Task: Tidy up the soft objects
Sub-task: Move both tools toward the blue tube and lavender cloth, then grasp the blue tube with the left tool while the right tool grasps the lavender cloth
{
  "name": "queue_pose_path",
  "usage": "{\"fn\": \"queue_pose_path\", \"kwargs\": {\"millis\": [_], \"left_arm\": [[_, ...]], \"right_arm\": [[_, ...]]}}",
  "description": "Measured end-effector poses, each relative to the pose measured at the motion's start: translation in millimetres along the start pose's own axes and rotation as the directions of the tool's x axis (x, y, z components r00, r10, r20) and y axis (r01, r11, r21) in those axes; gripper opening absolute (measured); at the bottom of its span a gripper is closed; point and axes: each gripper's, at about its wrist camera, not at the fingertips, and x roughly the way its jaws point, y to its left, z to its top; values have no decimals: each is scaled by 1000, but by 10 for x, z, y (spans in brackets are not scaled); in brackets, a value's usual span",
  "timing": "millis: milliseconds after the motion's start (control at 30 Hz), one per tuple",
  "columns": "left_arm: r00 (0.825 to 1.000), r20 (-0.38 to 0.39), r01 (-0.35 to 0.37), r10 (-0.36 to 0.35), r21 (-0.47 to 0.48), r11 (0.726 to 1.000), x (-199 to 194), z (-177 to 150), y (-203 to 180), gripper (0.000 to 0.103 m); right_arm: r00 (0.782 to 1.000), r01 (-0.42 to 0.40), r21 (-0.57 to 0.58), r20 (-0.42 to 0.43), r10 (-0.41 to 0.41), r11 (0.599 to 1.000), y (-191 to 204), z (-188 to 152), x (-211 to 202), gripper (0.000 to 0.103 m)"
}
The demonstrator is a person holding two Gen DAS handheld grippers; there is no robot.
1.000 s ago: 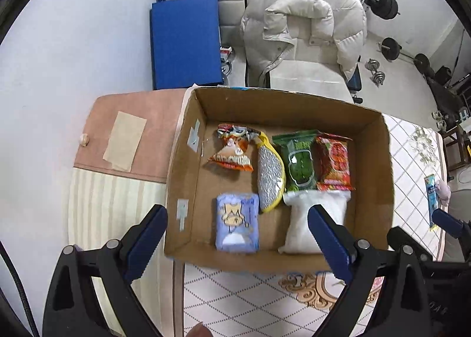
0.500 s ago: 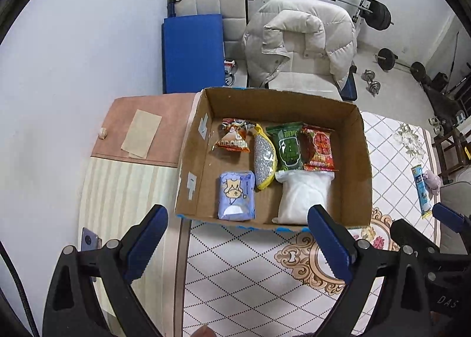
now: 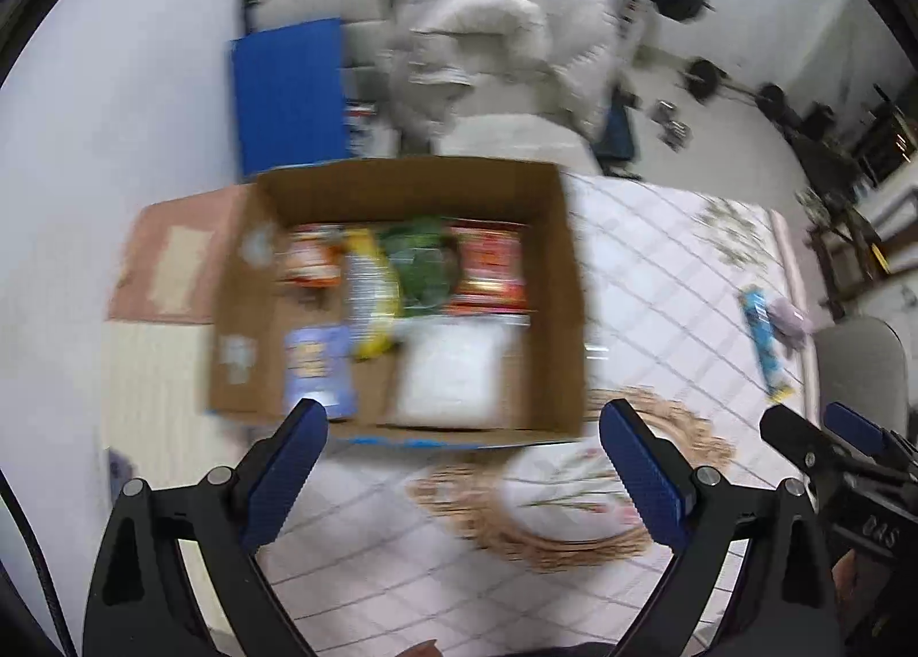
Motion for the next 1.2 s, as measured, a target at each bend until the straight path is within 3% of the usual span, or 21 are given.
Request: {"fn": "queue_pose_path", "kwargs": {"millis": [133, 267, 400, 500, 700, 900, 1000, 1067, 1133, 1200], "left_arm": [[998, -60, 33, -28, 72, 997, 382, 77, -752, 97], [985, -161, 78, -59, 115, 990, 850, 151, -1438, 97], [959, -255, 155, -120, 120, 981, 1318, 273, -2194, 97], [930, -335, 201, -151, 121, 972, 1666, 346, -2717, 83], [872, -464, 235, -157, 116, 965, 2338, 386, -3471, 78], [844, -526, 205, -102, 140, 969, 2736, 367, -3762, 78], [844, -529, 198, -89, 153, 968, 2785, 352, -3865, 78], [854, -517, 180, -63, 180, 967, 2775, 342, -3916, 73], [879, -476, 135, -1, 247, 959, 2710, 358, -3976, 46], [891, -454, 119, 26, 288, 950, 2656, 349, -3966, 27]], "right_arm": [[995, 99, 91, -24, -97, 991, -918, 132, 77, 103], [990, 126, 178, -89, -112, 976, -1822, 285, 272, 103], [984, 157, 231, -115, -133, 960, -2570, 410, 399, 103], [983, 167, 266, -125, -137, 949, -3086, 507, 478, 103], [978, 186, 313, -151, -145, 931, -3792, 659, 634, 103], [974, 188, 322, -184, -133, 928, -4063, 787, 833, 103], [973, 174, 318, -201, -113, 932, -4098, 848, 941, 103], [973, 159, 300, -211, -97, 941, -4071, 925, 1035, 103], [970, 147, 265, -228, -87, 953, -4002, 1033, 1143, 103], [968, 134, 227, -239, -78, 965, -3932, 1118, 1197, 103]]}}
